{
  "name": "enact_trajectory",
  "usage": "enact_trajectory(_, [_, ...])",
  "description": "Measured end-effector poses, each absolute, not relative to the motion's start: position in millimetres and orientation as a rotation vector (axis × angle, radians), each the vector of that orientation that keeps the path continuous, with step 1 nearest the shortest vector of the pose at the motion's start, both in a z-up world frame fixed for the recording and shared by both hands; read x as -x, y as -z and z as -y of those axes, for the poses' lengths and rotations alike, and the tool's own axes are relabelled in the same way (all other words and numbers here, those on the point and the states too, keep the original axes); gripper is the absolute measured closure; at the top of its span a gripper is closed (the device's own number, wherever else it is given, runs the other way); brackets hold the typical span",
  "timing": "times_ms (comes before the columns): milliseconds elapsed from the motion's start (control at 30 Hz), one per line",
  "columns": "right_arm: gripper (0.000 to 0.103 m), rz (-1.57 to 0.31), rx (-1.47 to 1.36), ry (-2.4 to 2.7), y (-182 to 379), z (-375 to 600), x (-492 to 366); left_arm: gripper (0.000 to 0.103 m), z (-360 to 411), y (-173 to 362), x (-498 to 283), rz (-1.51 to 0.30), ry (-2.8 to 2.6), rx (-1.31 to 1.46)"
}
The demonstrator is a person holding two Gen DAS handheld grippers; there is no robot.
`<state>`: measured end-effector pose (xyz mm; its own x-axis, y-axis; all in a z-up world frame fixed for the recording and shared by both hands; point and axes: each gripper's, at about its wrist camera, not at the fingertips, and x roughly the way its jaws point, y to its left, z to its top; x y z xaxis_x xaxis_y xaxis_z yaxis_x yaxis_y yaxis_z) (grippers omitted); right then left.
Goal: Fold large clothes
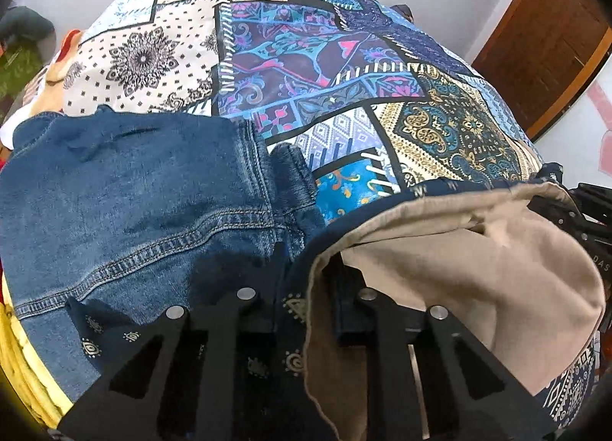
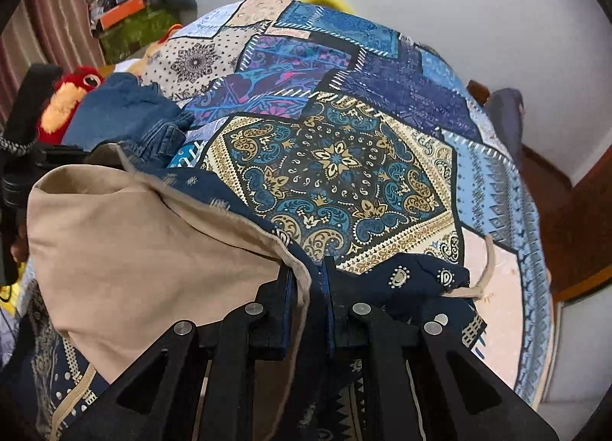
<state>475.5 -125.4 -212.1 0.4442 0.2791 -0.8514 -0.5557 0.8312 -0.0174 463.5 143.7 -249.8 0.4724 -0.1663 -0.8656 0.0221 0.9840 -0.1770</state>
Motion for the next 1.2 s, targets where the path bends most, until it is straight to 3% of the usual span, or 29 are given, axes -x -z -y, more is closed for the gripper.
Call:
enact_trajectory(133, [0.092, -0.977, 0.302, -0.526, 210, 129, -471, 0.084, -148, 254, -464, -1.083, 0.126, 0.17])
enact_trajectory(200, [0.087, -0.966, 0.312, -0.512, 207, 132, -467, 0.084, -149, 254, -463, -1.081, 0.127, 0.178])
enact_trajectory(267, [0.071, -0.937, 0.336, -0.491, 203, 137, -460, 0.085, -150, 254, -460, -1.068, 0.123, 0.181])
enact_trajectory(333, [0.059, -0.896, 0.369, -0.483, 202, 143, -454, 0.095, -150, 251, -457, -1.053, 0.132, 0.2])
enact_trajectory(400, [0.058, -0.892, 0.372, -0.5, 205, 148, -454, 0.097, -147, 243, -453, -1.032, 0.129, 0.2])
enact_trajectory(467, [0.059, -0.901, 0.348, -0.504, 204, 150, -457, 0.098, -142, 230, -448, -1.002, 0.118, 0.161])
enact_trajectory(533, [0.073, -0.891, 0.332, -0.516, 199, 146, -458, 0.098, -137, 214, -443, -0.971, 0.116, 0.128])
enact_trajectory(667, [0.09, -0.852, 0.28, -0.572, 182, 138, -445, 0.098, -127, 183, -426, -0.917, 0.162, 0.113])
enact_trajectory(967, [0.095, -0.805, 0.192, -0.668, 134, 140, -380, 0.098, -87, 125, -355, -0.845, 0.265, 0.008])
enact_trajectory(1200, [0.095, -0.82, 0.233, -0.635, 130, 152, -321, 0.098, -73, 143, -297, -0.912, 0.311, -0.042])
